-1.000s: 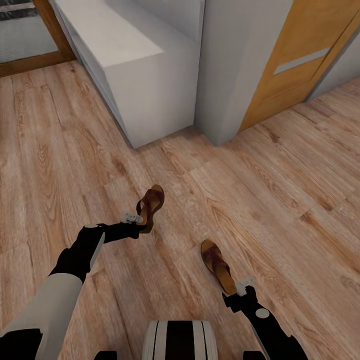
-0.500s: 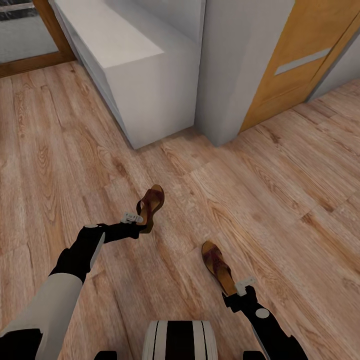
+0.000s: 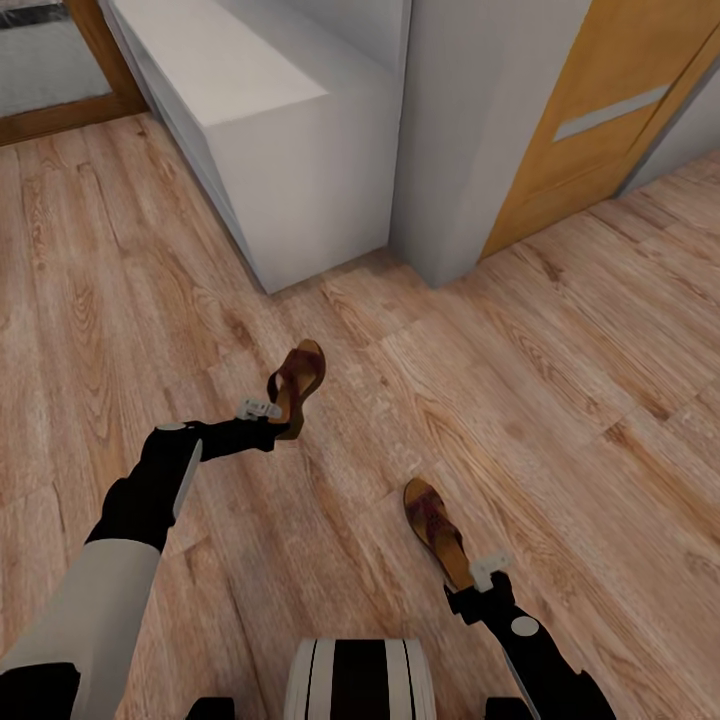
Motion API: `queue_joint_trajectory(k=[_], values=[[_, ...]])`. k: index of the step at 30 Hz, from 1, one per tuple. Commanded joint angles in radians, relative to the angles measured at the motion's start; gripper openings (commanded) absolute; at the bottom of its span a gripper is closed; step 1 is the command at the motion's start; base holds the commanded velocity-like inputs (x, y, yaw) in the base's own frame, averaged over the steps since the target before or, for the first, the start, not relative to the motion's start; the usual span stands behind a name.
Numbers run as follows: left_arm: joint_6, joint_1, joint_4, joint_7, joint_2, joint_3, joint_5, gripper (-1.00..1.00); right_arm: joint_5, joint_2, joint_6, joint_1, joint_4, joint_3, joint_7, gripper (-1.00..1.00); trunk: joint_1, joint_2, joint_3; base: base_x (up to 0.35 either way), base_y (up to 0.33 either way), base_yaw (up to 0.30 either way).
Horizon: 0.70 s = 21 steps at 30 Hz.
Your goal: Pick up the two gym shoes and the two sandals from the corridor floor and place them onto the hallstand (shoe rack) in the corridor, making sure they are on the rack and not on the floor. Arrange them so the two gym shoes are next to each other and the two sandals are next to each other.
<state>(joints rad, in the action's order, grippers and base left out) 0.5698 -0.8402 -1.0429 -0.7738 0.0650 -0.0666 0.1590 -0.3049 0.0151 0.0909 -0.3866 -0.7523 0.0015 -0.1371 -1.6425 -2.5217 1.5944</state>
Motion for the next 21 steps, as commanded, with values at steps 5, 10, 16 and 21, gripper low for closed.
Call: queue_joint_trajectory(k=[5, 10, 16, 21], values=[[0.021, 0.006, -0.032, -0.034, 0.0, -0.002, 0.01, -1.0, -0.008, 0.0, 0.006, 0.0, -0.003, -0.001, -0.003, 1.0, -0.002, -0.001, 0.02, 0.0, 0.0, 0.0], [0.023, 0.008, -0.035, -0.071, 0.0, -0.002, 0.013, -1.0, -0.008, 0.0, 0.006, 0.0, -0.003, -0.001, -0.003, 1.0, -0.003, -0.002, 0.028, 0.0, 0.0, 0.0], [0.024, 0.011, -0.035, -0.081, 0.001, -0.001, 0.015, -1.0, -0.008, 0.0, 0.006, 0.0, -0.004, -0.001, -0.003, 1.0, -0.003, -0.002, 0.028, 0.0, 0.0, 0.0], [0.023, 0.012, -0.035, -0.082, 0.001, -0.001, 0.016, -1.0, -0.008, 0.0, 0.006, 0.0, -0.004, -0.001, -0.003, 1.0, -0.003, -0.002, 0.028, 0.0, 0.0, 0.0]])
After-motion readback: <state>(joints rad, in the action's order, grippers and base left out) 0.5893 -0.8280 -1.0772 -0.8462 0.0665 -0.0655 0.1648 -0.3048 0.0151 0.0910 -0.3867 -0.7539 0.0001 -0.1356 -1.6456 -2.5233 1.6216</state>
